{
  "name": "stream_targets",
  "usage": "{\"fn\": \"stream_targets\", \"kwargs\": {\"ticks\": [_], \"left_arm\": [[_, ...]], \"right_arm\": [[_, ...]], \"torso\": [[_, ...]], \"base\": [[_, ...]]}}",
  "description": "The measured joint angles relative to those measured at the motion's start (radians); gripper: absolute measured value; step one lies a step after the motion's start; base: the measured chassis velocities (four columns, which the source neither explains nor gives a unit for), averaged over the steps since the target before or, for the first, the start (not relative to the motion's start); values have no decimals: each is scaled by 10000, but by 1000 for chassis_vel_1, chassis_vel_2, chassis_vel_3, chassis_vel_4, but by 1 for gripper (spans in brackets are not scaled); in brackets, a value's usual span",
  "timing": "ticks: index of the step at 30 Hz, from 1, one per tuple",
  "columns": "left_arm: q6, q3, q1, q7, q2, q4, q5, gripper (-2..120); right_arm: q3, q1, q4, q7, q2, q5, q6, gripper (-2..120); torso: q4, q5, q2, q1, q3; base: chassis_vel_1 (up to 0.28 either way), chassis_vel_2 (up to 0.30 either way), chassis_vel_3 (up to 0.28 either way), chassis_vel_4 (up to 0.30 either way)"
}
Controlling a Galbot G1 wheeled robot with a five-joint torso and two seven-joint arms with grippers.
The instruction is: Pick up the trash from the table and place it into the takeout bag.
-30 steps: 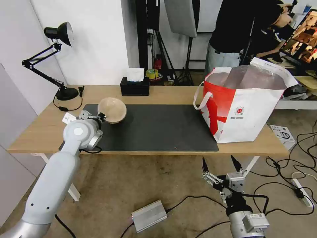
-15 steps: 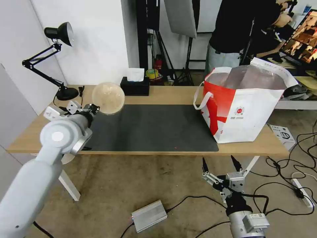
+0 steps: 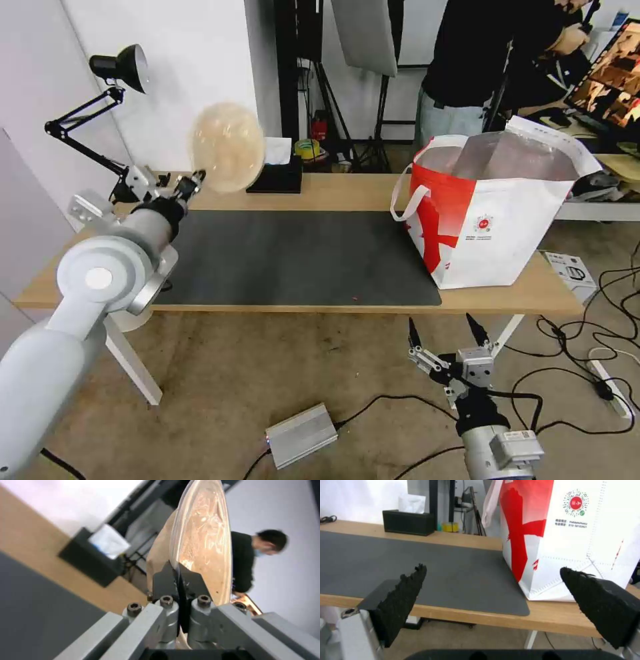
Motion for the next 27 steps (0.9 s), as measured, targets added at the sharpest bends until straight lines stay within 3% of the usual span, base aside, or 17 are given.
{"fn": "stream_targets", "kwargs": {"ticks": [4,13,19,27], "left_arm": [[-240,429,-186,1323,169,-7,668,0],[-846,1477,-678,2676,392,450,2931,0],[-1072,2425,-1510,2966,437,871,3641,0],[-1174,3767,-2840,2976,98,1538,3703,0]], "right_arm": [[0,0,0,0,0,0,0,100],[0,0,0,0,0,0,0,100],[0,0,0,0,0,0,0,100],[0,0,0,0,0,0,0,100]], "torso": [[1,0,0,0,0],[1,-1,-1,-1,0],[1,-1,-2,0,0],[0,0,-1,0,1]], "base": [[0,0,0,0],[0,0,0,0],[0,0,0,0],[0,0,0,0]]}}
